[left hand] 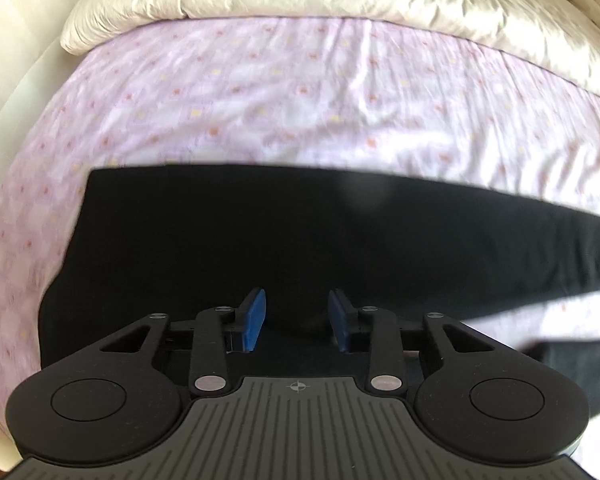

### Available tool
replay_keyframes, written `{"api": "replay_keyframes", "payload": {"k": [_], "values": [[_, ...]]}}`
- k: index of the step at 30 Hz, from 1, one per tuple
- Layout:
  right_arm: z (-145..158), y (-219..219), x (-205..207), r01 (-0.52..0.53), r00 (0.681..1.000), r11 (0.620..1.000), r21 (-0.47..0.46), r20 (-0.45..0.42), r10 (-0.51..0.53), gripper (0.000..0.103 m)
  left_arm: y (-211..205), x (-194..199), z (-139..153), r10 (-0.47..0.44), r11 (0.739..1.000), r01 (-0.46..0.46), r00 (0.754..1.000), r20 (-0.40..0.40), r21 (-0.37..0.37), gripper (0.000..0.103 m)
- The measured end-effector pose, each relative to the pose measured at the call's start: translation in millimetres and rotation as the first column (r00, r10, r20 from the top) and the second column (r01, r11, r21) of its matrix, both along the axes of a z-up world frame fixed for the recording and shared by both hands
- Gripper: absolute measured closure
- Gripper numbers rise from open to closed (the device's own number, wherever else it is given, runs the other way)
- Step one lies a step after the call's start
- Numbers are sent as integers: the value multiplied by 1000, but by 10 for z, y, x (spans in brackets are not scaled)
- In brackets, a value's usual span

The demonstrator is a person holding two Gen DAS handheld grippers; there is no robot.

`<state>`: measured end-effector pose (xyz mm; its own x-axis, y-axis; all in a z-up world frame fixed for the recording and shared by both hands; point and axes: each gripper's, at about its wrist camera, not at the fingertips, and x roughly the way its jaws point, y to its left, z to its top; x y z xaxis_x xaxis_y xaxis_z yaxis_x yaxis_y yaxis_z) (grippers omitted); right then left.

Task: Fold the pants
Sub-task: 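Lower the right tool to the pant leg hem and close on it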

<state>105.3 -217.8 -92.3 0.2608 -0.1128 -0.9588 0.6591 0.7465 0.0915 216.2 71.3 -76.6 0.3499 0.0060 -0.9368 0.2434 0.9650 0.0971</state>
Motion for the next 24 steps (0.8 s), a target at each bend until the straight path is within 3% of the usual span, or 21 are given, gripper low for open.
{"api": "replay_keyframes", "payload": {"k": [5,16,24], "values": [[-132,-446,423,82,997,997,5,17,-82,34,0,200,-28,39,999,-39,999,21,13,69],[-715,-1492,1099,292,953,955,-46,-72,-295,29,-37,352,-175,82,997,-82,995,-49,6,69],[-1129,-1763,1097,375,915,927,-4,-161,-371,26,-231,491,-291,39,999,-38,997,-71,3,69]]}}
